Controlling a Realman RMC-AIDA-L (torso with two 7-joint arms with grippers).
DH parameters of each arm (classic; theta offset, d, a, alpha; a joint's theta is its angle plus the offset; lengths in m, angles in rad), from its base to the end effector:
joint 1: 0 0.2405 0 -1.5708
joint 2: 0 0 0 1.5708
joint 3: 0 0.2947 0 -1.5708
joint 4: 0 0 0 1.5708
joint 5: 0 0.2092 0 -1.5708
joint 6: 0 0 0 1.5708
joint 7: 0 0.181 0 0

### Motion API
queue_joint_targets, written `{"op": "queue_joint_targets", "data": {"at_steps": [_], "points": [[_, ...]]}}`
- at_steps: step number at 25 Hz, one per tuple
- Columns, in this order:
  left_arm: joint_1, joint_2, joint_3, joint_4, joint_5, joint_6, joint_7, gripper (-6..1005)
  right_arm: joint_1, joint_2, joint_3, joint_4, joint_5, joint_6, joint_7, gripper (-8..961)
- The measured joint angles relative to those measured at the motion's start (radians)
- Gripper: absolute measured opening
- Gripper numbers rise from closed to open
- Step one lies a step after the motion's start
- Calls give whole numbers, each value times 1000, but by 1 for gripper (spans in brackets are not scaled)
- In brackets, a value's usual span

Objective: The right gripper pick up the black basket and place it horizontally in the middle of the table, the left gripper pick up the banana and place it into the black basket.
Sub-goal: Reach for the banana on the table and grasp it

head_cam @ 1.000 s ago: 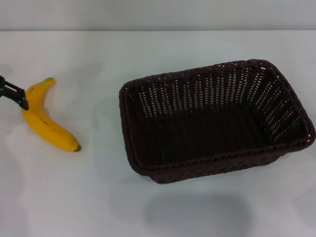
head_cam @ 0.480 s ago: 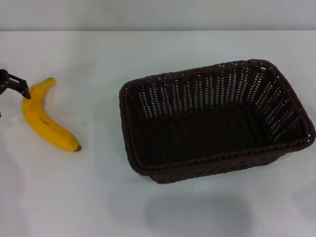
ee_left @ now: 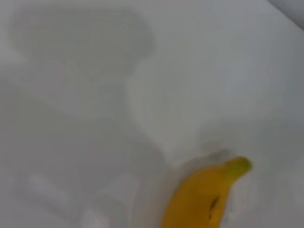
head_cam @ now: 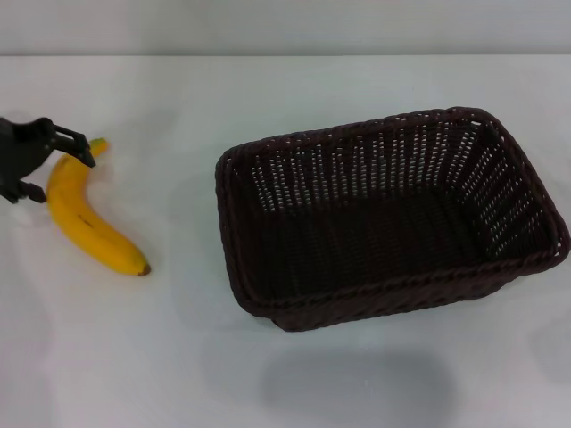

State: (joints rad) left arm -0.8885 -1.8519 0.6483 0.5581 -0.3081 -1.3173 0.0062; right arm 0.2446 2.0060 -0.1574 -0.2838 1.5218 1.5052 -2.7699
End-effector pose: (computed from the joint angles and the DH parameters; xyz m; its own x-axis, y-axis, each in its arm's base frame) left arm -0.3267 0.4628 0.0383 -0.2350 0.8871 0.3973 0.8736 0.3719 -0.3137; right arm 0.4130 0.2953 0.0479 0.8666 0.1224 -0.4837 -0.4345 -0.2916 -0.8522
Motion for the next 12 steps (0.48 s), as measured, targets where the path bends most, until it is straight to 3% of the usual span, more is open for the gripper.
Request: {"op": "queue_joint_targets", "data": {"at_steps": [12], "points": [[-10,-12,7,-66,1,-23,-17,873,3,0,4,2,0,-31,-24,695]]}}
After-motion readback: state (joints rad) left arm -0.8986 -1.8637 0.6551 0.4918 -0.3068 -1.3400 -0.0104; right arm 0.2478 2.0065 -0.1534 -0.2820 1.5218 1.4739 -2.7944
